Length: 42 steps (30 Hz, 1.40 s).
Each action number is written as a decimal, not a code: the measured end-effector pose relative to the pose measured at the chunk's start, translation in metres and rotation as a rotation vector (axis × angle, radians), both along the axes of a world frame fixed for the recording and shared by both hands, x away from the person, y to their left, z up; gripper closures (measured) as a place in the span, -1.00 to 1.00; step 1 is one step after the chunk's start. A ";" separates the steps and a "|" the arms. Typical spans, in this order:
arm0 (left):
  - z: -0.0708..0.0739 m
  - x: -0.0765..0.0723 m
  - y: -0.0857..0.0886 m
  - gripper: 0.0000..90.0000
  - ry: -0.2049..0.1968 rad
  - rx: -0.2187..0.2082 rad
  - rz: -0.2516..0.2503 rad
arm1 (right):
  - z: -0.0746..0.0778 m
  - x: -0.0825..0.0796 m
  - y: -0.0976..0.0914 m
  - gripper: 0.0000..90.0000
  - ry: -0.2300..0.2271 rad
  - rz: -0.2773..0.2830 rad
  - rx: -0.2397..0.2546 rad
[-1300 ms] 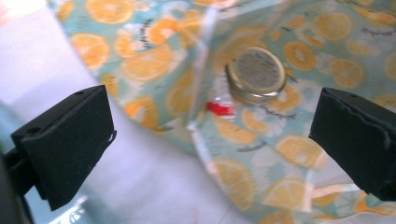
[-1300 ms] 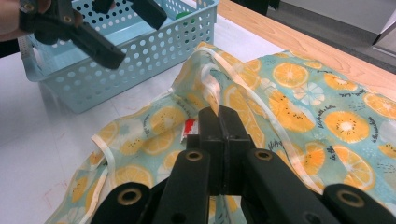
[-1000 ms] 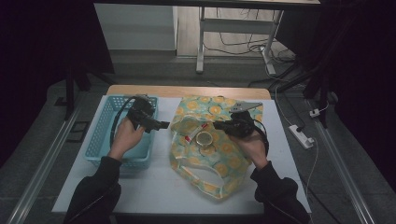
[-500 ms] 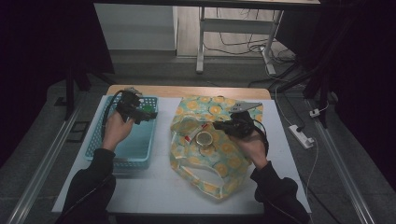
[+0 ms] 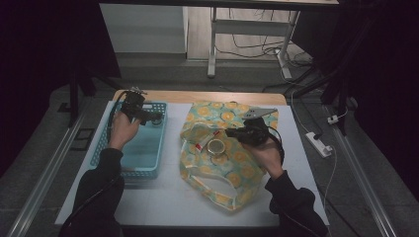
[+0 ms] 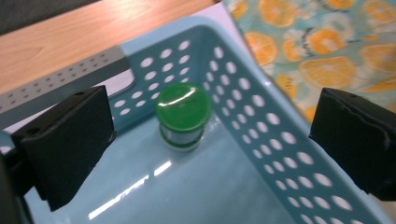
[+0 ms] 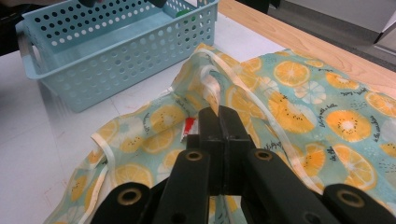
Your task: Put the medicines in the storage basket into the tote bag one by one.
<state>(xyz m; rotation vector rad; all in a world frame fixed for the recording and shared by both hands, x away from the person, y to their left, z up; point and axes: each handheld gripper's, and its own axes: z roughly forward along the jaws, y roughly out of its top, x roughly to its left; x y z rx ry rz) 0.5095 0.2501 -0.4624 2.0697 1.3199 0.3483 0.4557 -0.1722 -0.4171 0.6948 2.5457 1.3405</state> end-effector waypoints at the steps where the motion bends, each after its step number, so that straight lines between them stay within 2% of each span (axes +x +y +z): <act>1: -0.002 0.002 0.000 -1.00 0.010 0.003 0.010 | 0.000 0.000 0.000 1.00 0.000 0.000 0.000; 3: -0.006 0.006 0.001 -1.00 0.020 0.023 0.033 | 0.000 0.000 0.000 1.00 0.001 0.000 0.000; 5: -0.010 0.009 0.003 -1.00 0.031 0.021 0.059 | 0.000 0.000 0.000 1.00 0.000 0.000 0.001; 8: -0.017 0.014 0.003 -1.00 0.047 0.024 0.070 | 0.000 0.000 -0.001 1.00 0.003 -0.001 0.001; 14: -0.028 0.026 -0.006 -1.00 0.097 0.091 0.047 | 0.000 0.001 -0.001 1.00 0.002 -0.001 0.001; 18: -0.033 0.032 -0.010 -0.96 0.110 0.116 0.050 | 0.000 0.001 -0.001 1.00 0.002 -0.001 0.002; 21: -0.036 0.033 -0.010 -0.92 0.117 0.112 0.040 | 0.000 0.001 -0.002 1.00 0.000 -0.004 0.005; 24: -0.036 0.033 -0.012 -0.72 0.122 0.148 0.027 | 0.001 0.001 -0.003 1.00 0.000 -0.005 0.007; 27: -0.035 0.033 -0.015 -0.42 0.121 0.160 0.013 | 0.001 0.001 -0.003 1.00 0.000 -0.004 0.006; 31: -0.034 0.035 -0.016 -0.03 0.129 0.152 0.007 | 0.001 0.000 -0.002 1.00 -0.003 -0.004 0.005; 32: -0.034 0.034 -0.016 0.10 0.130 0.135 0.003 | 0.001 0.001 -0.002 1.00 -0.003 -0.003 0.005; 39: -0.030 0.033 -0.016 0.15 0.147 0.142 0.031 | 0.001 0.001 -0.003 1.00 -0.004 -0.006 0.006; 42: -0.025 0.031 -0.014 0.16 0.134 0.128 0.043 | 0.001 0.000 -0.003 1.00 -0.005 -0.006 0.007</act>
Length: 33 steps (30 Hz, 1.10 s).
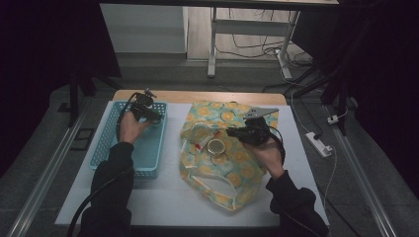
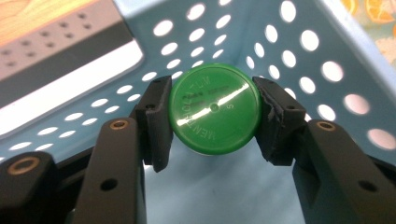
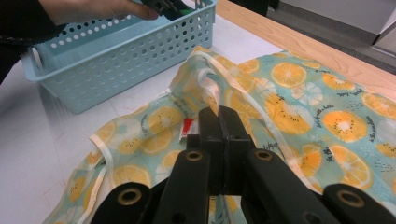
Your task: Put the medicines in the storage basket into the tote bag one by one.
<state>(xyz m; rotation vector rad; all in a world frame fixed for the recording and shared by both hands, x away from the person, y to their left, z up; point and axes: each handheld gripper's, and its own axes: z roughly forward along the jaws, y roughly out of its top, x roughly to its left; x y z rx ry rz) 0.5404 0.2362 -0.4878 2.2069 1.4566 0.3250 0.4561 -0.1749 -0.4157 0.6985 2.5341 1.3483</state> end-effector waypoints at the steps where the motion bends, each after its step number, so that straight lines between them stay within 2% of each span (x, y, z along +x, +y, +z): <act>1: 0.000 0.000 0.000 0.16 0.000 0.000 0.000 | 0.000 0.000 0.000 1.00 0.000 0.000 0.001; 3: 0.006 -0.003 0.003 0.16 -0.007 -0.028 0.008 | 0.000 0.000 0.000 1.00 0.001 -0.001 0.002; 9: 0.020 -0.011 0.005 0.16 -0.034 -0.061 -0.002 | 0.001 0.000 -0.001 1.00 -0.002 -0.002 0.005; 22: 0.048 -0.037 0.010 0.16 -0.090 -0.075 -0.049 | 0.002 -0.001 0.000 1.00 -0.005 -0.001 0.007; 28: 0.058 -0.051 0.013 0.16 -0.111 -0.100 -0.069 | 0.001 -0.001 0.001 1.00 -0.003 -0.001 0.003; 33: 0.063 -0.062 0.011 0.16 -0.130 -0.120 -0.108 | 0.001 -0.001 0.000 1.00 -0.004 -0.004 0.004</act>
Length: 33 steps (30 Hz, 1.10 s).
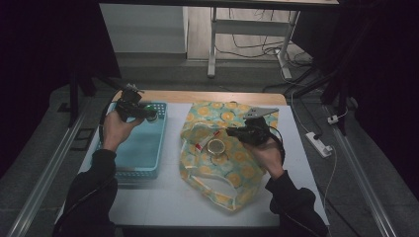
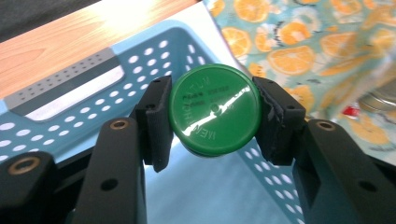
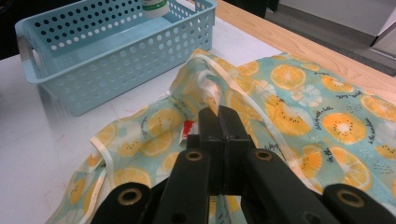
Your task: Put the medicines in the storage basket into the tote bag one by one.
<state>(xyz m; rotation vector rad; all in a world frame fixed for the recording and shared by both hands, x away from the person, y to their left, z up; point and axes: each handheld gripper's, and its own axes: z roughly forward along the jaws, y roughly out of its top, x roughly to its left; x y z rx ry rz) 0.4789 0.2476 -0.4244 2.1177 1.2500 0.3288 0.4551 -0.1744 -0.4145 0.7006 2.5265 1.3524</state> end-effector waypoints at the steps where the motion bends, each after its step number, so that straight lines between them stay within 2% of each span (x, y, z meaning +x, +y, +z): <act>1: 0.001 -0.002 0.000 0.16 -0.005 -0.005 -0.007 | 0.000 0.000 0.000 1.00 0.000 -0.001 0.000; 9: 0.007 -0.017 -0.002 0.16 -0.026 -0.023 -0.037 | 0.000 0.000 0.000 1.00 0.000 0.000 -0.001; 18: 0.012 -0.032 -0.012 0.16 -0.038 -0.055 -0.093 | 0.000 0.001 -0.001 1.00 -0.003 -0.003 0.000; 26: 0.016 -0.041 -0.028 0.16 -0.041 -0.065 -0.148 | 0.000 0.000 -0.001 1.00 -0.003 -0.003 0.001; 33: 0.018 -0.046 -0.048 0.16 -0.048 -0.065 -0.199 | 0.001 0.000 -0.001 1.00 -0.004 -0.003 0.005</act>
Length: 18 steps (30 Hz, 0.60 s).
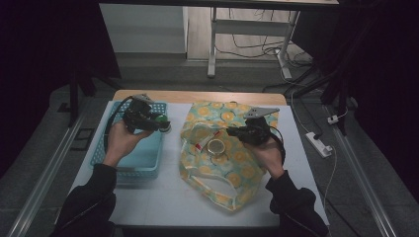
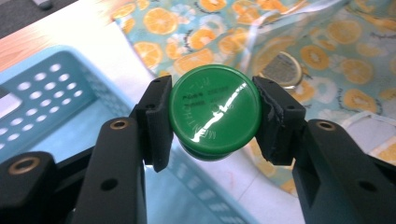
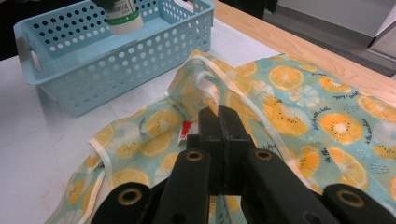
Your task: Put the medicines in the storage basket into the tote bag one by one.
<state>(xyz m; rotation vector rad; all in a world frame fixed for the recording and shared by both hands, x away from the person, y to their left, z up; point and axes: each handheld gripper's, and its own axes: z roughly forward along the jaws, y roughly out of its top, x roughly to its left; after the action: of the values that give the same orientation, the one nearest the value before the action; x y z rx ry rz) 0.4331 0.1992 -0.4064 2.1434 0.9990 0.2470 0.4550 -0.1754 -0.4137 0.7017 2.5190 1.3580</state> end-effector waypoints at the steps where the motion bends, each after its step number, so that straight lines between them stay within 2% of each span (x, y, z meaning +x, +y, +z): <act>1: 0.000 0.000 -0.002 0.16 -0.001 0.002 -0.007 | 0.000 0.000 0.000 1.00 0.000 0.000 0.000; 18: 0.000 -0.002 -0.053 0.16 -0.012 0.016 -0.124 | 0.002 0.000 -0.002 1.00 -0.006 -0.003 0.005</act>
<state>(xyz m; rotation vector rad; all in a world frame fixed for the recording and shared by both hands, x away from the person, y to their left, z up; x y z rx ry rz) 0.4307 0.1465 -0.4061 2.2069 0.8558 0.2078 0.4547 -0.1771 -0.4114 0.7010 2.5096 1.3634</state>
